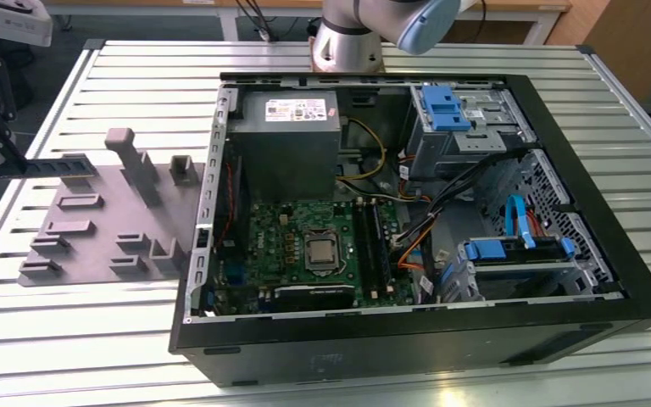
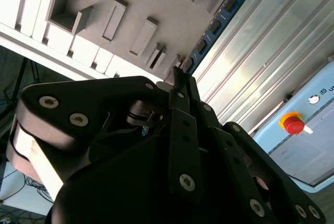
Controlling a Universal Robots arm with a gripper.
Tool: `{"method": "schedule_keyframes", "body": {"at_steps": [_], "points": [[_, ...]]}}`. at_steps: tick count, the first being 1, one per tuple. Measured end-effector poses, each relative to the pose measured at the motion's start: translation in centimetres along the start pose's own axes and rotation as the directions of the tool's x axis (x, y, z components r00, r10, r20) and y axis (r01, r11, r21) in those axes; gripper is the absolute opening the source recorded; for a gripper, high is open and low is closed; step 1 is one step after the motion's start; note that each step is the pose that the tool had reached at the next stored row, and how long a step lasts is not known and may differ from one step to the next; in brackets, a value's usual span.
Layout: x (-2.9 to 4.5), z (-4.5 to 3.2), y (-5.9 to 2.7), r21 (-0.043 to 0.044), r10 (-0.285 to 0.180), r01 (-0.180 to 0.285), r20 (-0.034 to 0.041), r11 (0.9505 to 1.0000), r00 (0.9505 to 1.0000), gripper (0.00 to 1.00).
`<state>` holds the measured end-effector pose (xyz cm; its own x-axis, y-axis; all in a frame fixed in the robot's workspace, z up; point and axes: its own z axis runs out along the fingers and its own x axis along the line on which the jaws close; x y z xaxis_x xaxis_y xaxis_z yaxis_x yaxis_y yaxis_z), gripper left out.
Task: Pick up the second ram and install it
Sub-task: 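Pick up the second ram and move it above second insertion slot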
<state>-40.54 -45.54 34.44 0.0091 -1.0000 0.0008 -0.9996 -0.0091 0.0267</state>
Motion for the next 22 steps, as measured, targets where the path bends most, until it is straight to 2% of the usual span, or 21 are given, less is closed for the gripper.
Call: {"method": "schedule_keyframes", "body": {"at_steps": [12, 22], "points": [[0.0, -0.05, -0.04, -0.0001, 0.0, 0.0, -0.0001, 1.0, 1.0, 0.14], [0.0, -1.23, -0.01, 0.0, 0.0, 0.0, -0.0001, 1.0, 1.0, 0.14]]}}
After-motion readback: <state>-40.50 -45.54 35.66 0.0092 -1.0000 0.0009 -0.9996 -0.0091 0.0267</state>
